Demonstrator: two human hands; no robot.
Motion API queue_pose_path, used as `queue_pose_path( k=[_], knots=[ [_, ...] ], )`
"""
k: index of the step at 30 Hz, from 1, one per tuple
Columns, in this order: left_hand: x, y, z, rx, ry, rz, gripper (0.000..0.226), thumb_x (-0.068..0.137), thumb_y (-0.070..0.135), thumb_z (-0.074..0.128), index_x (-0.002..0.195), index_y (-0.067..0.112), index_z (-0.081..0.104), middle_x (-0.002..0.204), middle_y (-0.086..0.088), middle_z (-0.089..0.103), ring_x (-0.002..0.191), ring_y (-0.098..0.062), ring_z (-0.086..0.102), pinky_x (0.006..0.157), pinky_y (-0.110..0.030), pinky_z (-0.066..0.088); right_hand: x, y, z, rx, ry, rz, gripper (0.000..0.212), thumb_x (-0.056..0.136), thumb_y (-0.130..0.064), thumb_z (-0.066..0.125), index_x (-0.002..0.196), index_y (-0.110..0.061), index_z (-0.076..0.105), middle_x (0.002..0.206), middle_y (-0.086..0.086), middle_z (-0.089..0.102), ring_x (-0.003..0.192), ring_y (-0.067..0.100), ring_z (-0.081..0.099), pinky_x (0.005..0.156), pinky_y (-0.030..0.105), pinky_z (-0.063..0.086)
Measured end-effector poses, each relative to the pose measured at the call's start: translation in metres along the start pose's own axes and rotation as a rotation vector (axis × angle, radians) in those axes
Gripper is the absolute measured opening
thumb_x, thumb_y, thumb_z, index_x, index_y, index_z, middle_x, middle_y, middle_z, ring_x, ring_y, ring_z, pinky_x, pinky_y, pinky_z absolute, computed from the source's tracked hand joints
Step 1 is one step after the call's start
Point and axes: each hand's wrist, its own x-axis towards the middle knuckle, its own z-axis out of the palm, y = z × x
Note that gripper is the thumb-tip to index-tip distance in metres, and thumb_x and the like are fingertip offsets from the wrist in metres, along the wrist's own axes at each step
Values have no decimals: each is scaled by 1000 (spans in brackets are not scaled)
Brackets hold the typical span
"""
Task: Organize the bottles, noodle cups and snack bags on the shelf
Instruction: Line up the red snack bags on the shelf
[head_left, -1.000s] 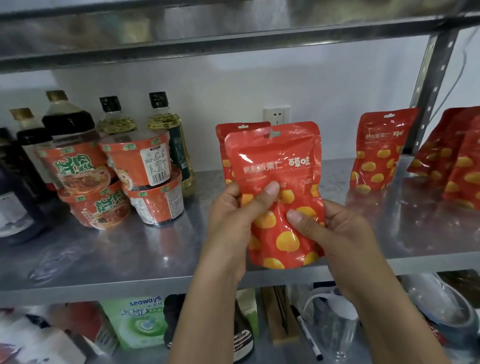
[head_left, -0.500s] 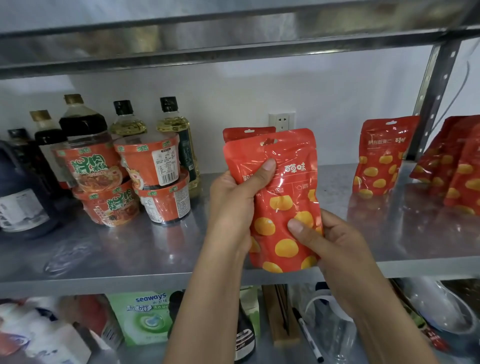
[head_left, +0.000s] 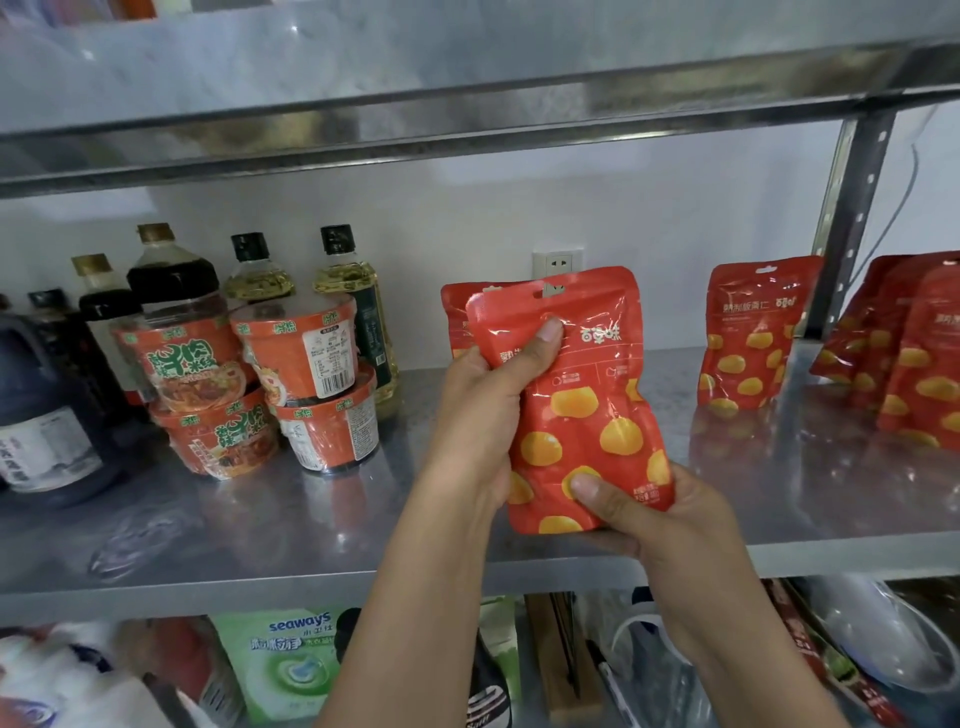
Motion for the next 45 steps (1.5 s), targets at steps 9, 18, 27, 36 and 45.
queue_pose_path(
  k=[9, 18, 27, 36, 45],
  knots=[
    [-26, -66, 16, 96, 178, 256, 70, 71, 30, 88, 130, 34, 51, 132, 7, 62, 122, -8, 60, 100, -27, 52, 11, 1, -1, -388, 269, -242, 13, 85, -20, 75, 79, -29, 68, 68, -18, 72, 65, 0, 67, 55, 17, 47],
    [-25, -63, 17, 94, -5, 141, 86, 74, 50, 83, 147, 37, 42, 135, 8, 63, 124, -9, 60, 106, -37, 49, 3, 9, 10, -752, 136, -324, 27, 87, -29, 60, 111, -42, 62, 91, -23, 67, 84, -5, 64, 72, 17, 53],
    [5, -50, -4, -105, 65, -48, 39, 88, 20, 73, 125, 13, 63, 117, -16, 72, 107, -35, 70, 89, -48, 58, 11, 8, -2, -628, -36, -342, 42, 83, -47, 68, 123, -36, 65, 135, -23, 51, 120, -15, 47, 92, -1, 35],
    [-4, -48, -14, -129, -99, -153, 64, 79, 31, 80, 136, 15, 57, 122, -12, 71, 110, -32, 70, 92, -53, 57, 15, -8, -21, -138, -6, -57, 43, 71, -36, 75, 108, -17, 70, 99, 3, 78, 95, 21, 74, 81, 32, 59],
    [-5, -50, -5, 43, -91, 22, 52, 72, 18, 79, 121, 7, 66, 111, -13, 75, 101, -32, 73, 92, -52, 57, 11, -7, -19, -26, 51, -87, 30, 75, -24, 74, 102, -12, 75, 95, 10, 78, 90, 28, 76, 81, 41, 60]
  ],
)
